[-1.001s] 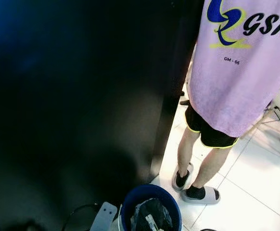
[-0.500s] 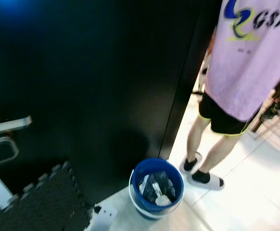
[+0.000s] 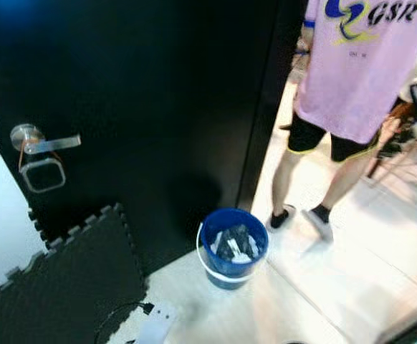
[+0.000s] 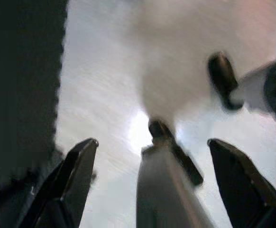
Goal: Clean up the room
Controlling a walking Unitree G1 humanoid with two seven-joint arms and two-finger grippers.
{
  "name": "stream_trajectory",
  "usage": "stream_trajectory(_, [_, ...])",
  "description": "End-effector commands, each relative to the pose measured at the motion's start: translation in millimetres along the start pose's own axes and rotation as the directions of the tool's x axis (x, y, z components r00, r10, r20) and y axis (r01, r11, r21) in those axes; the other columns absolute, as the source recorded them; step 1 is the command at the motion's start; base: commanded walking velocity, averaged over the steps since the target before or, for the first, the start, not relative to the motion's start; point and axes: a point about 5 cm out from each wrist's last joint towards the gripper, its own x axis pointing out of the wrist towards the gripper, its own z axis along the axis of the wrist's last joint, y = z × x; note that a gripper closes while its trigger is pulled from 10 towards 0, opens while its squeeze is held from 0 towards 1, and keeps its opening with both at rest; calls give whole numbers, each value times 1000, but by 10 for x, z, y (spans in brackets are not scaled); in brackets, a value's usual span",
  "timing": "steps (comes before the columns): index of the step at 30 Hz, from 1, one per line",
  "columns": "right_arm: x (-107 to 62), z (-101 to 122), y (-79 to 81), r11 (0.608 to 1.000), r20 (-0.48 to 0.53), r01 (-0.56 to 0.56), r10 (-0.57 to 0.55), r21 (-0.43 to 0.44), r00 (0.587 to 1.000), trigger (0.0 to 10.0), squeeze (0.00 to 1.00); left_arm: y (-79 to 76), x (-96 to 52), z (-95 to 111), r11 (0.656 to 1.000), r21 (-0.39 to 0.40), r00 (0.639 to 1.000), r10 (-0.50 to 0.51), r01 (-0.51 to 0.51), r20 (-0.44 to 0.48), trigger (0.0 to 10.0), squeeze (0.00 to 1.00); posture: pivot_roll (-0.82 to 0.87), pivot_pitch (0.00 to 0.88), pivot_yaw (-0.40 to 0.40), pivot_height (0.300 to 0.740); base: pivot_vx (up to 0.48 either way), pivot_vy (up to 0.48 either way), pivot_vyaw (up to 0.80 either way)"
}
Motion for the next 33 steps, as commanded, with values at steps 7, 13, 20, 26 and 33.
stream_trajectory(7, [-12, -208, -93, 1000, -24, -4, 4, 8, 1000, 10000, 0, 18, -1, -33, 1000, 14, 1000, 1, -1, -12, 10000, 0, 53, 0, -36, 740, -480, 0, 0])
stream_trajectory(13, [-12, -144, -127, 1000, -23, -2, 2, -13, 1000, 10000, 0, 15, -1, -30, 1000, 14, 1000, 0, 0, -11, 10000, 0, 53, 0, -37, 740, -480, 0, -123])
stream_trajectory(20, [0, -60, 17, 999, -12, -14, 13, -30, 1000, 10000, 0, 11, -1, -27, 1000, 9, 1000, 4, -4, -8, 10000, 0, 48, 0, -38, 740, -244, 0, -782])
stream_trajectory(26, [5, -23, 191, 999, -9, -32, 32, -34, 999, 10000, 0, 8, -1, -26, 1000, 7, 1000, 4, -4, -6, 10000, 0, 48, 0, -38, 740, 0, 0, -800])
stream_trajectory(33, [3, 14, 346, 998, -7, -46, 45, -41, 999, 10000, 0, 4, 0, -18, 1000, 12, 1000, 0, 0, -4, 10000, 0, 41, 0, -38, 740, 0, 0, -800])
